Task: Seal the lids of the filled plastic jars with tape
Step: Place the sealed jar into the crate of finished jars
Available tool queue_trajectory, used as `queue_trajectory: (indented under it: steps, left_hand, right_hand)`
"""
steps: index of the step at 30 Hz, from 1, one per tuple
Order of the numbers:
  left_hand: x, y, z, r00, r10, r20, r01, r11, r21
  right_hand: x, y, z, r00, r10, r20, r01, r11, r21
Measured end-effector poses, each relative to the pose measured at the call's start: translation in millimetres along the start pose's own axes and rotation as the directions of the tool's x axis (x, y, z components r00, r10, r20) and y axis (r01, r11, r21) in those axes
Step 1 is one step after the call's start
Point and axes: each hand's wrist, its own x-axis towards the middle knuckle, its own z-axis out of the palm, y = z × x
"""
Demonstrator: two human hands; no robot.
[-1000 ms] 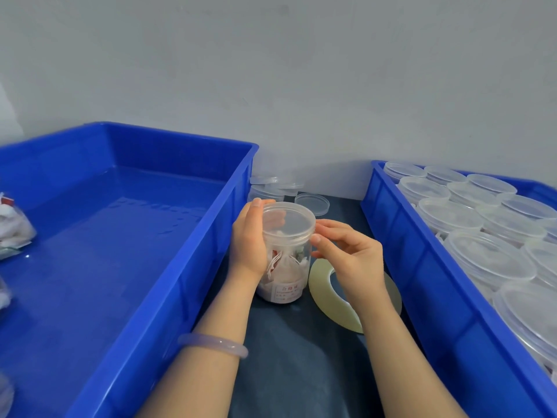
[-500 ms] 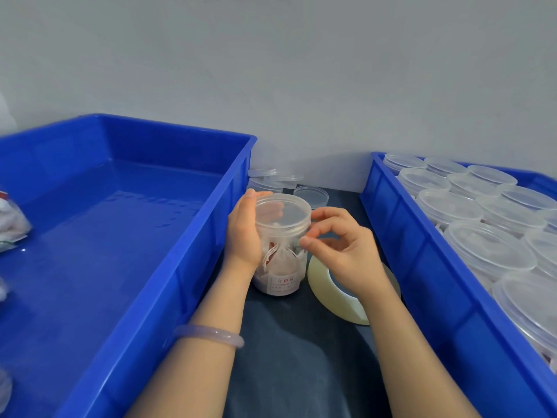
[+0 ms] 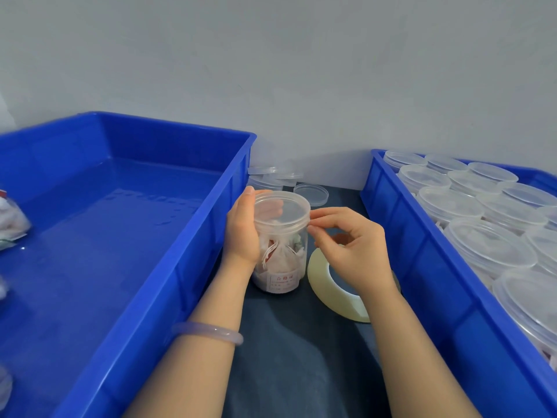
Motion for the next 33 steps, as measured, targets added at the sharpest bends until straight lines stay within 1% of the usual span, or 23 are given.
queue_trajectory:
  steps: [2, 8, 12, 15, 17, 18, 22, 24, 26, 28, 31, 33]
  left_hand:
    - [0.0, 0.3, 0.2, 1.000, -0.006, 0.010, 0.006, 1.000, 0.004]
    - [-1.4, 2.6, 1.7, 1.000, -0.011, 0.013, 0.010, 1.000, 0.016]
    - [-1.1, 2.7, 2.0, 1.000, -0.016, 0.012, 0.015, 1.000, 0.014]
    - [-1.1, 0.7, 3.2, 1.000, -0.014, -0.009, 0.015, 0.998, 0.066]
    - [-0.7, -0.4, 3.7, 0.999, -0.012, -0.031, 0.015, 0.997, 0.078]
    - [0.0, -0.6, 3.3, 0.999, -0.014, -0.044, 0.018, 0.997, 0.076]
    - [2.4, -1.5, 1.5, 0.998, -0.041, -0.053, 0.045, 0.997, 0.061]
    - [2.7, -1.5, 0.5, 0.998, -0.054, -0.041, 0.055, 0.998, 0.039]
    - [3.6, -1.4, -0.5, 0.998, -0.058, -0.038, 0.058, 0.998, 0.010]
    - [3.7, -1.1, -1.1, 0.998, -0.054, -0.039, 0.054, 0.999, -0.003]
    - [2.8, 0.4, -1.9, 0.999, -0.041, -0.033, 0.040, 0.999, -0.015]
    - [2.4, 1.3, -2.8, 0.999, -0.046, -0.025, 0.046, 0.998, -0.031]
  right_hand:
    - [-0.4, -1.6, 0.3, 0.998, -0.061, -0.003, 0.061, 0.994, -0.093]
    - [1.9, -4.3, -4.0, 0.999, -0.043, 0.024, 0.046, 0.992, -0.115]
    - [1.9, -5.3, 2.9, 0.989, -0.142, -0.038, 0.130, 0.966, -0.224]
    - [1.2, -5.2, 8.3, 0.986, -0.131, -0.101, 0.096, 0.950, -0.296]
    - [1.0, -4.5, 7.2, 0.989, -0.119, -0.090, 0.092, 0.960, -0.266]
    - [1.3, -4.1, 5.7, 0.993, -0.100, -0.067, 0.082, 0.972, -0.221]
    - [1.6, -2.5, -3.5, 0.997, 0.072, 0.015, -0.072, 0.997, -0.036]
    - [1.5, -1.4, -6.2, 0.986, 0.153, 0.062, -0.158, 0.984, 0.079]
    - [2.0, -1.8, -7.8, 0.974, 0.196, 0.114, -0.213, 0.962, 0.169]
    - [2.0, -2.2, -7.0, 0.971, 0.196, 0.135, -0.216, 0.965, 0.148]
    - [1.8, -3.7, -3.7, 0.983, 0.152, 0.100, -0.163, 0.981, 0.110]
    - [1.9, -3.3, -3.1, 0.983, 0.164, 0.079, -0.173, 0.976, 0.130]
